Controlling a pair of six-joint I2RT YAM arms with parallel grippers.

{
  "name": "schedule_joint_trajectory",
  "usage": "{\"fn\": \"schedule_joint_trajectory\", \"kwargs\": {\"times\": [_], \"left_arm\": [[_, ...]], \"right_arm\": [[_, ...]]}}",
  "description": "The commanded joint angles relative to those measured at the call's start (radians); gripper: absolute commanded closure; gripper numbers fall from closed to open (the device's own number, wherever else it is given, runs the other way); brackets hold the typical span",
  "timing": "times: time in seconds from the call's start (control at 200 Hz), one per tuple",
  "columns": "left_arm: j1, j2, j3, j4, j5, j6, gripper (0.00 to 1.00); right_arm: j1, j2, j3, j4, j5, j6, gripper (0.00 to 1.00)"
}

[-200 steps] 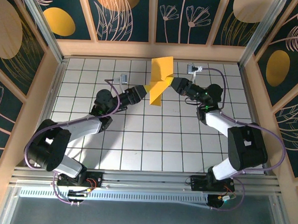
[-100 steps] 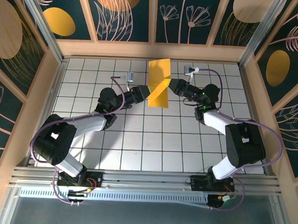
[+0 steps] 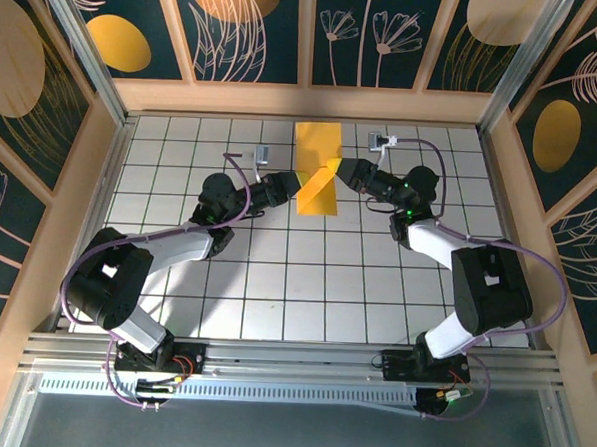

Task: Fold a paper plane with a square sheet of paper (fold left side to right side)
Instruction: Turn over the paper at the center of the table.

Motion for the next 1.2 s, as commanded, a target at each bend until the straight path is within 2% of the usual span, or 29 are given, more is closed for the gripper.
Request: {"fn": "schedule_joint_trajectory", "kwargs": {"times": [0.0, 0.13, 0.27, 0.365, 0.46, 0.616, 0.776, 0.906, 1.061, 1.196], "left_arm": [[-0.002, -0.03, 0.019, -0.01, -0.012, 0.028, 0.87], [-0.002, -0.046, 0.017, -0.052, -0.017, 0.053, 0.89], [-0.002, -0.082, 0.022, -0.172, -0.041, 0.125, 0.92], [-0.002, -0.112, 0.037, -0.302, -0.069, 0.2, 0.95], [-0.002, -0.134, 0.073, -0.492, -0.118, 0.298, 0.99], [-0.006, -0.138, 0.166, -0.831, -0.224, 0.454, 1.0], [-0.065, -0.109, 0.312, -1.198, -0.456, 0.614, 1.0], [-0.149, -0.044, 0.46, -1.478, -0.694, 0.66, 1.0], [-0.247, 0.088, 0.667, -1.84, -0.998, 0.614, 1.0], [-0.332, 0.25, 0.839, -2.166, -1.233, 0.47, 1.0]], "right_arm": [[0.001, -0.063, -0.005, -0.051, 0.016, -0.069, 0.66], [-0.014, -0.117, -0.01, -0.174, 0.047, -0.157, 0.56], [-0.029, -0.202, 0.008, -0.447, 0.143, -0.337, 0.48], [-0.028, -0.269, 0.05, -0.713, 0.3, -0.492, 0.43], [-0.026, -0.328, 0.093, -0.943, 0.517, -0.612, 0.4], [-0.027, -0.398, 0.109, -1.124, 0.797, -0.696, 0.34], [-0.028, -0.423, 0.098, -1.21, 1.006, -0.699, 0.24], [-0.031, -0.416, 0.083, -1.238, 1.086, -0.699, 0.15], [-0.035, -0.409, 0.057, -1.235, 1.112, -0.711, 0.12], [-0.045, -0.413, 0.026, -1.225, 1.14, -0.719, 0.09]]}}
